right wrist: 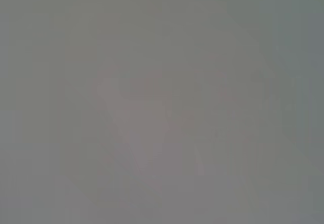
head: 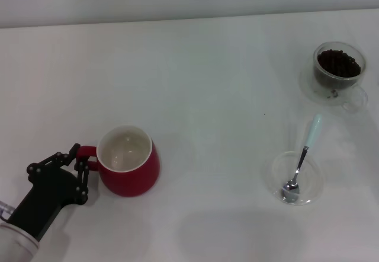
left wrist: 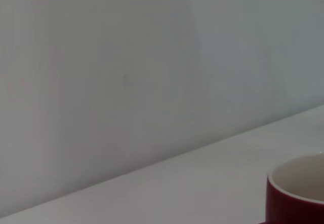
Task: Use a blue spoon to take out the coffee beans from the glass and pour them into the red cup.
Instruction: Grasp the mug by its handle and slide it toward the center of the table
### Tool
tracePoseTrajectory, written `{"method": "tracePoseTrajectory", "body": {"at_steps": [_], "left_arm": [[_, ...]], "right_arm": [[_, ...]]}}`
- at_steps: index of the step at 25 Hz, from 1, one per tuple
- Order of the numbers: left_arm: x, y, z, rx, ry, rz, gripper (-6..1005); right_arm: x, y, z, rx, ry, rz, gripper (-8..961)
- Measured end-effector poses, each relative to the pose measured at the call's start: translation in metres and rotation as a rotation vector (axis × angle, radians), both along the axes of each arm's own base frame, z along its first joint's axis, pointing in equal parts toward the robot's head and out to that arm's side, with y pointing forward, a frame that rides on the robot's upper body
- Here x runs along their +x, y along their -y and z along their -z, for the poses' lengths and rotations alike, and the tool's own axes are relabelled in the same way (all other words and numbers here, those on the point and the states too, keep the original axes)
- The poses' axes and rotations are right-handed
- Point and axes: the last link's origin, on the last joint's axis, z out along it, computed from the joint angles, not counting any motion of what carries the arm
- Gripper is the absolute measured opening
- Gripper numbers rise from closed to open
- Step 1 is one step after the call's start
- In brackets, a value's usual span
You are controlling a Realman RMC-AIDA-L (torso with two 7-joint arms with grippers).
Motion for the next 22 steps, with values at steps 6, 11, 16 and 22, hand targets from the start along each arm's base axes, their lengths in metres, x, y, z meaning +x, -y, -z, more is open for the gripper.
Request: {"method": "tracePoseTrajectory", "body": {"at_steps": [6,11,16,22], "left_arm": [[0.002,-0.004,0.0,-0.003,-0.004,0.008,124],[0.005,-0.008,0.0,-0.003,-0.006,0.021,122],[0.01,-0.017,0.0,-0.004,-0.009,0.045,119],[0.019,-0.029,0.002,-0.021,-0.013,0.078,116]], "right_arm": [[0.0,0.0,0.0,0.0,0.0,0.001,876],[0.0,0.001,0.0,0.0,-0.001,0.002,876],[0.0,0.001,0.001,0.0,-0.002,0.002,876],[0.001,0.002,0.001,0.001,-0.005,0.004,876]]}}
